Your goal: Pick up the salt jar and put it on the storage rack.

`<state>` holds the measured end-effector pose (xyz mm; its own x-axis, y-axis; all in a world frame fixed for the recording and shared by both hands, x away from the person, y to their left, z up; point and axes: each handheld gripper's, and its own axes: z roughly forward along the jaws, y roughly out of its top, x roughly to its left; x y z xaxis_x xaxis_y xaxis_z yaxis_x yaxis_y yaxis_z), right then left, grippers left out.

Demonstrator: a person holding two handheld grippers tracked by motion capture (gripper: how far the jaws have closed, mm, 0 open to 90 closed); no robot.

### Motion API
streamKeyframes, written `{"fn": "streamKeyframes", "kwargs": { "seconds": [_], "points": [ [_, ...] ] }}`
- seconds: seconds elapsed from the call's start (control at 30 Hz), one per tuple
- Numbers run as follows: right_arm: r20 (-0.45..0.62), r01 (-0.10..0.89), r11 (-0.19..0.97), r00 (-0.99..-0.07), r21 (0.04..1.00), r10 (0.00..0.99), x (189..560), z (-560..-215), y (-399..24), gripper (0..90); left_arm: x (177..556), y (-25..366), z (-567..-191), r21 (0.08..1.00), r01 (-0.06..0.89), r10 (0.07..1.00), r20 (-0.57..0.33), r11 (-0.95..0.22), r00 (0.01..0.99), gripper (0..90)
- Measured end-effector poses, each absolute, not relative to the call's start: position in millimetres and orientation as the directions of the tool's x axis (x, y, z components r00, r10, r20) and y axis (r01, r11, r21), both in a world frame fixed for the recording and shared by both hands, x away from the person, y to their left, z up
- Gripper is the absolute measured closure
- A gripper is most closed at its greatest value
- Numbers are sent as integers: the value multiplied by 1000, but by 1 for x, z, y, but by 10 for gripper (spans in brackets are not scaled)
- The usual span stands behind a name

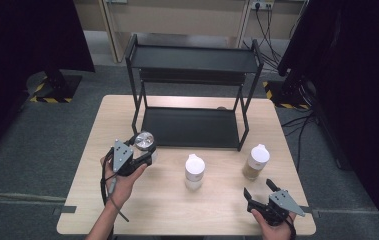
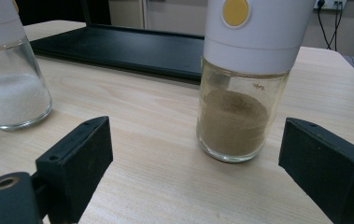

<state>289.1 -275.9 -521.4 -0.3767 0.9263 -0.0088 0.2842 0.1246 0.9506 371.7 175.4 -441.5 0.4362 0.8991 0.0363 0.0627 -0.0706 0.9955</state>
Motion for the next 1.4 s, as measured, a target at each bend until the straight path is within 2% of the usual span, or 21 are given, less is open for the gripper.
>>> {"fn": "streamKeyframes", "kwargs": {
  "seconds": [1.4],
  "points": [
    [-13,280,127,-375,951,927,289,-521,-275,100,436,167,-436,992,90,929,52,-91,367,344]
  ]
}}
